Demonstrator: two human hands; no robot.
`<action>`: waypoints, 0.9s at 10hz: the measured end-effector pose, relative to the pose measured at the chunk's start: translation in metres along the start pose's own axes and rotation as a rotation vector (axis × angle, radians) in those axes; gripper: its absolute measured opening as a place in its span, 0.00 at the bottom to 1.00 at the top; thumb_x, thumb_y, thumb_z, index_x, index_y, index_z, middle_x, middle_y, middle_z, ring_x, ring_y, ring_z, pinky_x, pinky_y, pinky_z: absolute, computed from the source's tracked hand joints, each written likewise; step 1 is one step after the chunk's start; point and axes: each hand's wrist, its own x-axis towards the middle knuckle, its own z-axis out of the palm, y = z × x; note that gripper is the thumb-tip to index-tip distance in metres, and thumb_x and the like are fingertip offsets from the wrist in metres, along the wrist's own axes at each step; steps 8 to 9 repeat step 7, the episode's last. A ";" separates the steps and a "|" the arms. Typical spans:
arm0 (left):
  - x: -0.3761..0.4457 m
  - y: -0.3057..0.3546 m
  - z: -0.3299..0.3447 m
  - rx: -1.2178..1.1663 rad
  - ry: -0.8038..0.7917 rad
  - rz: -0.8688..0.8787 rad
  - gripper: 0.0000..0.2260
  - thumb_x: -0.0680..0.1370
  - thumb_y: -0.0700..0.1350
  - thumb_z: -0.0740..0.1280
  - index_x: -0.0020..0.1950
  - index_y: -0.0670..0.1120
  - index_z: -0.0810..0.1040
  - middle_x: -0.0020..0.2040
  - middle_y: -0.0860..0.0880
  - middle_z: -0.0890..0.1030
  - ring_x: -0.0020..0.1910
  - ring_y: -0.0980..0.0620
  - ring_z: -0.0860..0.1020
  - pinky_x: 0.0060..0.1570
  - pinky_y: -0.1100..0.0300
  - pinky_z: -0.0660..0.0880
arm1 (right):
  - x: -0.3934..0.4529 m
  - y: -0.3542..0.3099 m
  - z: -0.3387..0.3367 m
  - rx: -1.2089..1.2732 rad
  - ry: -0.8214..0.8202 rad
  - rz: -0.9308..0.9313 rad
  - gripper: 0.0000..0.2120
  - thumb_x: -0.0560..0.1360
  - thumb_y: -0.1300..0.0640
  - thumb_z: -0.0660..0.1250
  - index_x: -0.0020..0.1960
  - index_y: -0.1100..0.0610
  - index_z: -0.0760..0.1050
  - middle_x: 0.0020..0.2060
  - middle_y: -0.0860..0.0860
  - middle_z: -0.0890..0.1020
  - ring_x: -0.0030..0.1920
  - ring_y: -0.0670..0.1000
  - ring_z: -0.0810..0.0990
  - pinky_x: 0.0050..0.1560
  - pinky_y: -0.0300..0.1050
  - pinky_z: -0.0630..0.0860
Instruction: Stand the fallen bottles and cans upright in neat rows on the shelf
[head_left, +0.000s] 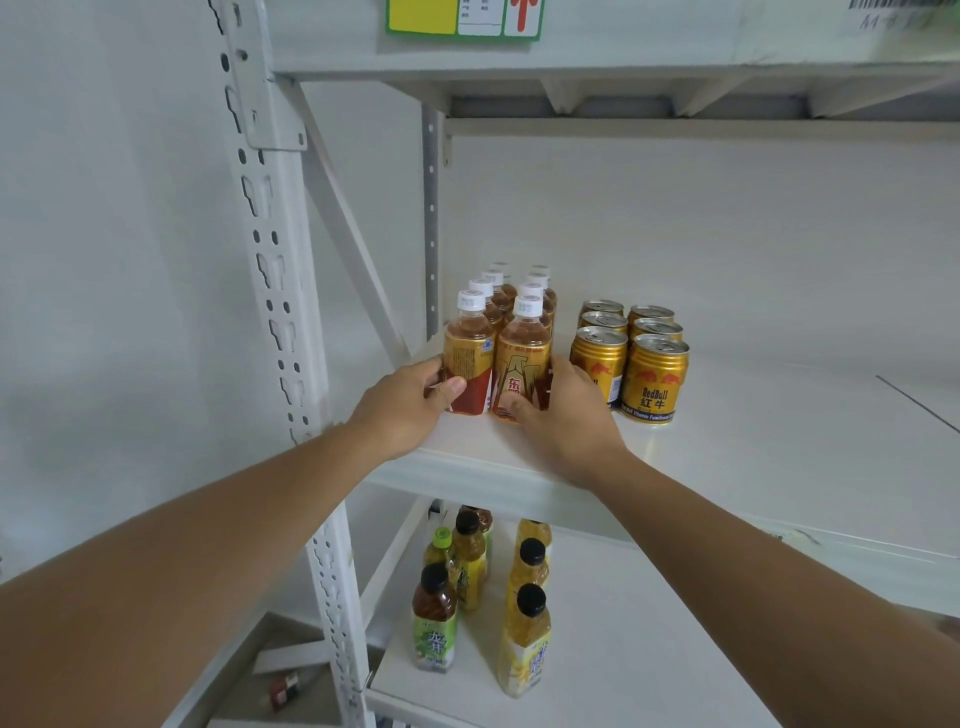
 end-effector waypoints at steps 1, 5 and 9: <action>0.000 0.002 0.002 0.071 0.004 -0.011 0.22 0.88 0.60 0.56 0.81 0.58 0.70 0.72 0.51 0.81 0.69 0.44 0.79 0.68 0.44 0.76 | 0.000 0.000 0.000 -0.006 -0.001 0.004 0.25 0.79 0.45 0.74 0.71 0.53 0.72 0.64 0.52 0.78 0.65 0.54 0.77 0.66 0.57 0.78; -0.009 0.005 0.004 -0.002 0.006 -0.074 0.35 0.77 0.70 0.63 0.83 0.70 0.57 0.75 0.59 0.77 0.72 0.52 0.77 0.70 0.50 0.71 | -0.002 -0.002 0.004 -0.118 0.024 -0.002 0.23 0.78 0.42 0.71 0.66 0.55 0.73 0.58 0.53 0.78 0.58 0.55 0.78 0.57 0.53 0.78; -0.012 0.009 0.007 -0.002 0.023 0.026 0.30 0.82 0.66 0.63 0.83 0.63 0.60 0.78 0.56 0.75 0.75 0.50 0.74 0.73 0.47 0.72 | -0.013 -0.005 -0.004 -0.180 0.207 -0.105 0.27 0.82 0.39 0.63 0.73 0.55 0.69 0.62 0.53 0.77 0.63 0.56 0.76 0.61 0.53 0.77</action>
